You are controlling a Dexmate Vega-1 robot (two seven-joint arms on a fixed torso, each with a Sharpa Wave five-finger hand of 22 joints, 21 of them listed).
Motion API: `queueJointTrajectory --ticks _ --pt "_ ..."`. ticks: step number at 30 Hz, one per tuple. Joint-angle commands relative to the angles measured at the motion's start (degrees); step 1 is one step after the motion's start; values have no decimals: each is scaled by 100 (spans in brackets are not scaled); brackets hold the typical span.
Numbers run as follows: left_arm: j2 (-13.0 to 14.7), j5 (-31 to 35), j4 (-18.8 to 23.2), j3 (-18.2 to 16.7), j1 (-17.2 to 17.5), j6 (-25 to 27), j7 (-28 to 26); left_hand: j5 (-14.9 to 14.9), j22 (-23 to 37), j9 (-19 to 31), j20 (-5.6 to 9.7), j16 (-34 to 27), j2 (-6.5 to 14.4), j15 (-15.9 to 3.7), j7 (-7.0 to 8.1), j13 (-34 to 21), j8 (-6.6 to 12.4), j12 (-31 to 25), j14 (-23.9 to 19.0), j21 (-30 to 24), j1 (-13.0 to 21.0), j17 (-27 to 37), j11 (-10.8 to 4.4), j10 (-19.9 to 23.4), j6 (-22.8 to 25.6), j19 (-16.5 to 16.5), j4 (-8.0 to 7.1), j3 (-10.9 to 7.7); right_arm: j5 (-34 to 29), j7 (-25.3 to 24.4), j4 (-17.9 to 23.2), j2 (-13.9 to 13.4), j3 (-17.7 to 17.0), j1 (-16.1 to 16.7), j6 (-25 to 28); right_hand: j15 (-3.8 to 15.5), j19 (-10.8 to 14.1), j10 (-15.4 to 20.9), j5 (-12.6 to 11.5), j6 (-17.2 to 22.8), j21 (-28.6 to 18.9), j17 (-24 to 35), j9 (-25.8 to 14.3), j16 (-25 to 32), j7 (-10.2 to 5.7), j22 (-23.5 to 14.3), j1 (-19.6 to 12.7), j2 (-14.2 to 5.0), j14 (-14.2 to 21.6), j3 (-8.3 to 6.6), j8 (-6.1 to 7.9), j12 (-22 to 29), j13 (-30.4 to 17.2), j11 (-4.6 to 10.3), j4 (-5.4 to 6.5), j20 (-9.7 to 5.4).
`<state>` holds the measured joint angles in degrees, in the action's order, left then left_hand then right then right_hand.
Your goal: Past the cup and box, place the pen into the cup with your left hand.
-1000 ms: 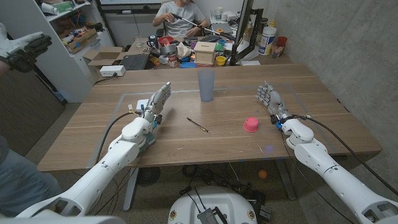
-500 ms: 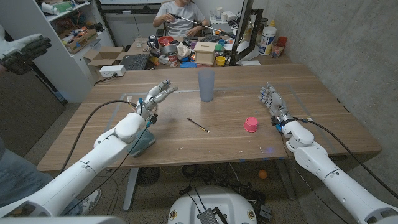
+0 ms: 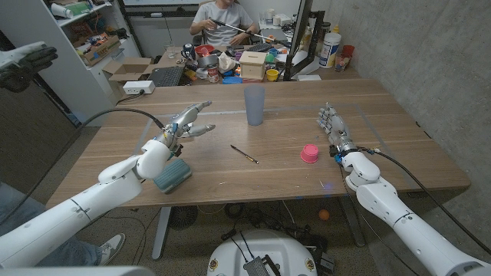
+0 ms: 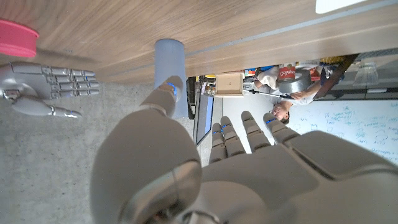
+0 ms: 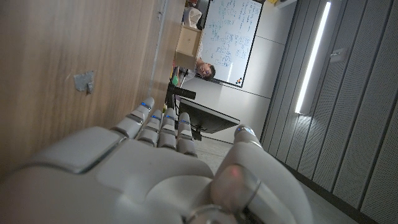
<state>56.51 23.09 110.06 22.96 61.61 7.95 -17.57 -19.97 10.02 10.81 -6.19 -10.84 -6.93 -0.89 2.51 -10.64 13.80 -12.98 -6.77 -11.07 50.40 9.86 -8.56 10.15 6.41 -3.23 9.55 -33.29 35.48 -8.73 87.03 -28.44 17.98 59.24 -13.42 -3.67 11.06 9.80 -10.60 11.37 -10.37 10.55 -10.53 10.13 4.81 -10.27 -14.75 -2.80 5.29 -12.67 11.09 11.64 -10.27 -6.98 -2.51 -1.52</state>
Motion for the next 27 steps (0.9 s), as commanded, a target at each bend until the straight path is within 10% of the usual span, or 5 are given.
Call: queueJointTrajectory --ticks 1,10,20,27 --pt "446 1832 358 81 160 127 -93 -37 32 16 -88 4 -46 -217 221 -9 74 -12 -35 6 200 0 -222 210 319 -108 -14 99 -123 -295 195 140 107 104 12 -13 -76 -11 -16 23 6 10 -14 4 -27 -12 -22 -9 -31 25 5 0 -19 9 -19 17" --pt "339 3168 292 351 -154 -211 362 -77 29 15 -108 -20 -108 -435 707 -12 200 -7 -169 -11 529 -4 -384 793 918 -217 -51 319 -184 -504 279 265 143 185 -68 -17 -151 -21 -15 31 14 12 -15 8 -51 -13 -5 -8 -60 37 7 -1 -21 1 -15 37" --pt "-224 4108 3 736 -657 -756 1019 -105 27 37 53 -10 -107 -708 912 -39 305 -20 -213 -3 682 -1 -396 1232 1318 -318 -92 492 -152 -658 219 407 76 313 -304 -4 -228 -20 -15 32 11 13 -16 13 -77 -14 15 3 -98 55 6 4 -22 11 -13 49" --pt "-754 4549 -253 1061 -905 -943 1497 -125 27 40 18 -2 -121 -544 915 -41 266 37 -251 -19 742 9 -397 1304 1308 -306 -106 587 -97 -677 180 477 16 360 -474 -8 -231 -7 -16 40 -2 13 -17 21 -91 -14 27 13 -97 67 8 11 -23 18 -13 49"
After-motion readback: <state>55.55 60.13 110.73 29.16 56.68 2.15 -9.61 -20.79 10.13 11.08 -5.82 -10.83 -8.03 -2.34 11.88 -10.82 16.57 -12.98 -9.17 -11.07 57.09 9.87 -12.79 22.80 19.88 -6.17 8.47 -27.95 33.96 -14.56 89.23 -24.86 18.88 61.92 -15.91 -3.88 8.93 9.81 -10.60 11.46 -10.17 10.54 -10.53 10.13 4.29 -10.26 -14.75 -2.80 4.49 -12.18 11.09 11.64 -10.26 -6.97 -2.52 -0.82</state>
